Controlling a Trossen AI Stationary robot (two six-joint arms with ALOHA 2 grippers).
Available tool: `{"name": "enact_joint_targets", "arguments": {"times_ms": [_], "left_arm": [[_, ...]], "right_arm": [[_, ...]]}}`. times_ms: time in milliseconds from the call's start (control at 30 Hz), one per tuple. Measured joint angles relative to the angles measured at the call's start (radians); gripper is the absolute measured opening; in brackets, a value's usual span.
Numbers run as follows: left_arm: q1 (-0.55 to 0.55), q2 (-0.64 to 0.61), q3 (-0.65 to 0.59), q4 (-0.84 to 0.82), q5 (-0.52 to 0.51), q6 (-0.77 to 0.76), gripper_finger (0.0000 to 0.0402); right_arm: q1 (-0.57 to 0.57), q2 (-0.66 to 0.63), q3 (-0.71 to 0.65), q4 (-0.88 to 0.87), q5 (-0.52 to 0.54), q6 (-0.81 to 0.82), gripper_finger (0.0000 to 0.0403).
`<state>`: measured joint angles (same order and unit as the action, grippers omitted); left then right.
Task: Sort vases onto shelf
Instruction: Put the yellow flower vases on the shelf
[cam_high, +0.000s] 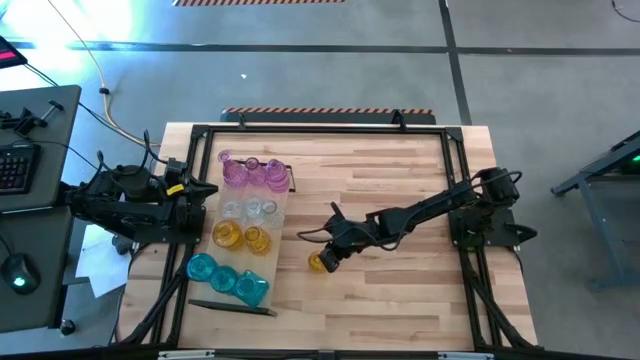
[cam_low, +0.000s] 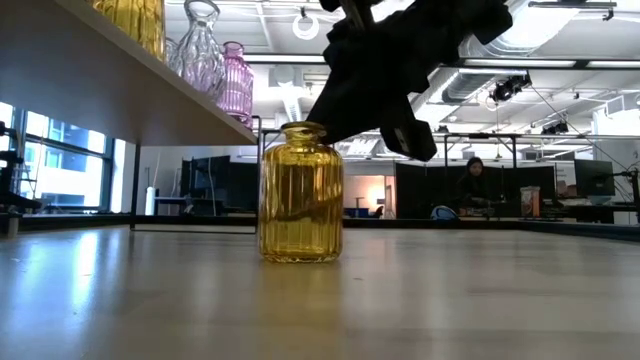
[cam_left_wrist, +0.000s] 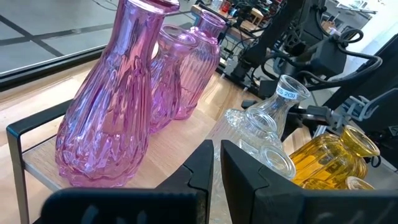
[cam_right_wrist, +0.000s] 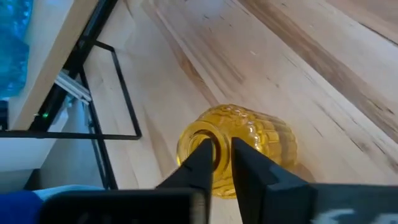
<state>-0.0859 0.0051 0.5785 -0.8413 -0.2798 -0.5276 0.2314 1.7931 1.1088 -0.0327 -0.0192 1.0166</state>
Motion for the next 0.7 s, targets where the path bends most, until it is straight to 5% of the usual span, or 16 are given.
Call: {"name": "enact_joint_targets", "arguments": {"times_ms": [267, 467, 700], "left_arm": [[0.000, 0.000, 0.000, 0.000, 0.000, 0.000, 0.0021], [0.000, 0.000, 0.000, 0.000, 0.000, -0.002, 0.0021], [0.000, 0.000, 0.000, 0.000, 0.000, -0.002, 0.0021]], "right_arm": [[0.000, -0.002, 0.026, -0.084, 0.055, -0.006, 0.0090], [-0.007, -0.003, 0.134, -0.338, 0.106, -0.083, 0.0094], [-0.016, -0.003, 0.185, -0.355, 0.097, -0.106, 0.0094]]}}
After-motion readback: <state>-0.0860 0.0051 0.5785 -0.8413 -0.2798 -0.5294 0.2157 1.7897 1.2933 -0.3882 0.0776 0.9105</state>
